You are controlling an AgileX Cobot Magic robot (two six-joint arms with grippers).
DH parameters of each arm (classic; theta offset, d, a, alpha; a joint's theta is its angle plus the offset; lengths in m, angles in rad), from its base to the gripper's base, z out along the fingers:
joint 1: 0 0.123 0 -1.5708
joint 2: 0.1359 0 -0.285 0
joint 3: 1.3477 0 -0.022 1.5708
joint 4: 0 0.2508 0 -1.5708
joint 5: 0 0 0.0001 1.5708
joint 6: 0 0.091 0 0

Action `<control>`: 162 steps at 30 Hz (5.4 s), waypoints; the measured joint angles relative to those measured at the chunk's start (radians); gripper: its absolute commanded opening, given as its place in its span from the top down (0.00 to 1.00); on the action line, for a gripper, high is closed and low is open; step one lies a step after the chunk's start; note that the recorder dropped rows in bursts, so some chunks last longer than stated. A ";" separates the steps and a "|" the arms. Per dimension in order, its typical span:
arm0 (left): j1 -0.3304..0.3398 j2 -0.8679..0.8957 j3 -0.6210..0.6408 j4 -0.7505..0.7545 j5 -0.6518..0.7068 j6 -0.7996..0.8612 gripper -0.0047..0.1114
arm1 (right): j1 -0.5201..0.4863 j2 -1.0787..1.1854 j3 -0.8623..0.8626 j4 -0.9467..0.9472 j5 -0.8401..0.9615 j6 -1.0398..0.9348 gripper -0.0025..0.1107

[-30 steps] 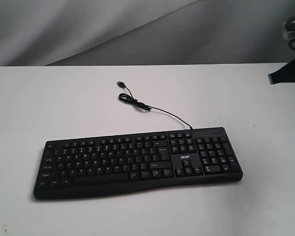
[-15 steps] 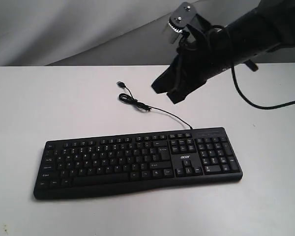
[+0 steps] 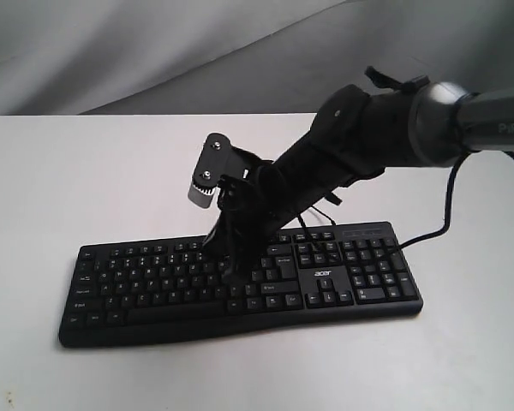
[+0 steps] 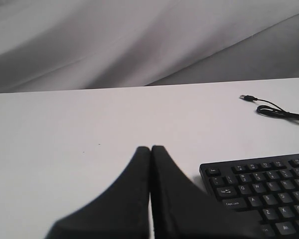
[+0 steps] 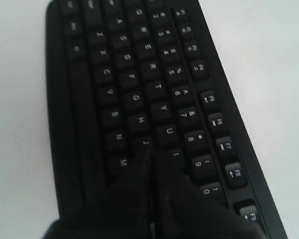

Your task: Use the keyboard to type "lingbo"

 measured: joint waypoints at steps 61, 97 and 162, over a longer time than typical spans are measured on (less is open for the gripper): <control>0.000 0.000 0.000 0.000 0.000 0.000 0.96 | 0.013 0.090 -0.001 -0.098 -0.050 0.020 0.98; 0.000 0.000 0.000 0.000 0.000 0.000 0.96 | 0.026 0.093 -0.056 -0.005 -0.087 -0.046 0.98; 0.000 0.000 0.000 0.000 0.000 0.000 0.96 | 0.117 0.110 -0.075 -0.109 -0.028 0.092 0.98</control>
